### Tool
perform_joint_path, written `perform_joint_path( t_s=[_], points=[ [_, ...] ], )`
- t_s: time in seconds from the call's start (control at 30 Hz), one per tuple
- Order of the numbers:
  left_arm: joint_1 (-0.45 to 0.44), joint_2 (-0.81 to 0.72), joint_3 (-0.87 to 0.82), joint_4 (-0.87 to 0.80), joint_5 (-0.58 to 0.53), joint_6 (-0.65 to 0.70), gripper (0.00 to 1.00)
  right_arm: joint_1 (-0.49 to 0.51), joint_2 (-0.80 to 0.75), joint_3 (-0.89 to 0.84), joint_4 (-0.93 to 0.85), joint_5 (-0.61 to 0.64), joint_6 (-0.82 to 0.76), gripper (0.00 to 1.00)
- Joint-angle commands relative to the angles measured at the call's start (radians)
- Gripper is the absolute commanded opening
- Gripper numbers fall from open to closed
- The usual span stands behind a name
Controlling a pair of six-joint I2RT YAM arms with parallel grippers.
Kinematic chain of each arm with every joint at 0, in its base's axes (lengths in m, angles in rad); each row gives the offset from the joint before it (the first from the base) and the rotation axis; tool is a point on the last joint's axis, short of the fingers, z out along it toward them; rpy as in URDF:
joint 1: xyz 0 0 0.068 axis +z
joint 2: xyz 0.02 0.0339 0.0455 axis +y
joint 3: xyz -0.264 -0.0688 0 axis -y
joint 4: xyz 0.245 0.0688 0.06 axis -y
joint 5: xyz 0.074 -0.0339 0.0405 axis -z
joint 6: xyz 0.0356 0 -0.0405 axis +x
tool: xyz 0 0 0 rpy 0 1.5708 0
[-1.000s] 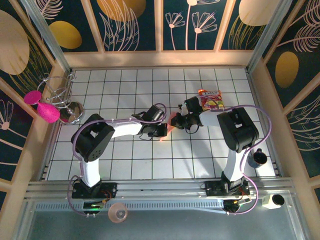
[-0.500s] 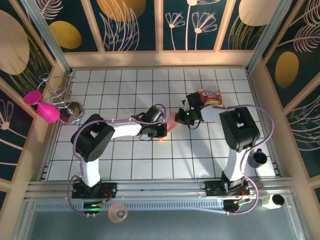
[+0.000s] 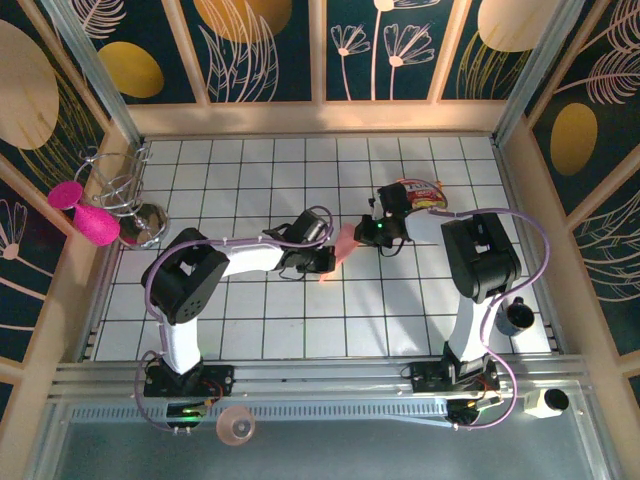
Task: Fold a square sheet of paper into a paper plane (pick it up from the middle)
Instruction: Fold the wing for the fifth time at the center of the table.
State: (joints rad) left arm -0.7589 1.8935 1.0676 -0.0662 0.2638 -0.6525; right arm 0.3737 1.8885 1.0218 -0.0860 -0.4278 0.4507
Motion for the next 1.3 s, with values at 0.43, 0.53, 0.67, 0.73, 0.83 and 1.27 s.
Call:
perform_joint_path(
  t_s=[0.43, 0.53, 0.67, 0.73, 0.83, 1.27],
  points=[
    [0.013, 0.126, 0.117, -0.064, -0.017, -0.022, 0.02, -0.002, 0.019, -0.029, 0.004, -0.030, 0.000, 0.06],
    [0.013, 0.128, 0.102, -0.099, -0.040, -0.020, 0.01, -0.004, 0.028, -0.023, 0.001, -0.010, -0.009, 0.06],
    [0.012, 0.126, 0.049, -0.110, -0.041, -0.024, 0.00, -0.027, 0.052, -0.005, 0.014, 0.036, -0.028, 0.06],
    [0.014, 0.121, 0.018, -0.108, -0.046, -0.027, 0.00, -0.055, 0.065, 0.003, 0.035, 0.048, -0.035, 0.06],
    [0.013, 0.111, -0.027, -0.084, -0.038, -0.038, 0.00, -0.112, 0.077, 0.017, 0.072, 0.046, -0.040, 0.05],
    [0.015, 0.109, -0.061, -0.063, -0.027, -0.042, 0.00, -0.150, 0.086, 0.060, 0.096, 0.047, -0.056, 0.05]
  ],
)
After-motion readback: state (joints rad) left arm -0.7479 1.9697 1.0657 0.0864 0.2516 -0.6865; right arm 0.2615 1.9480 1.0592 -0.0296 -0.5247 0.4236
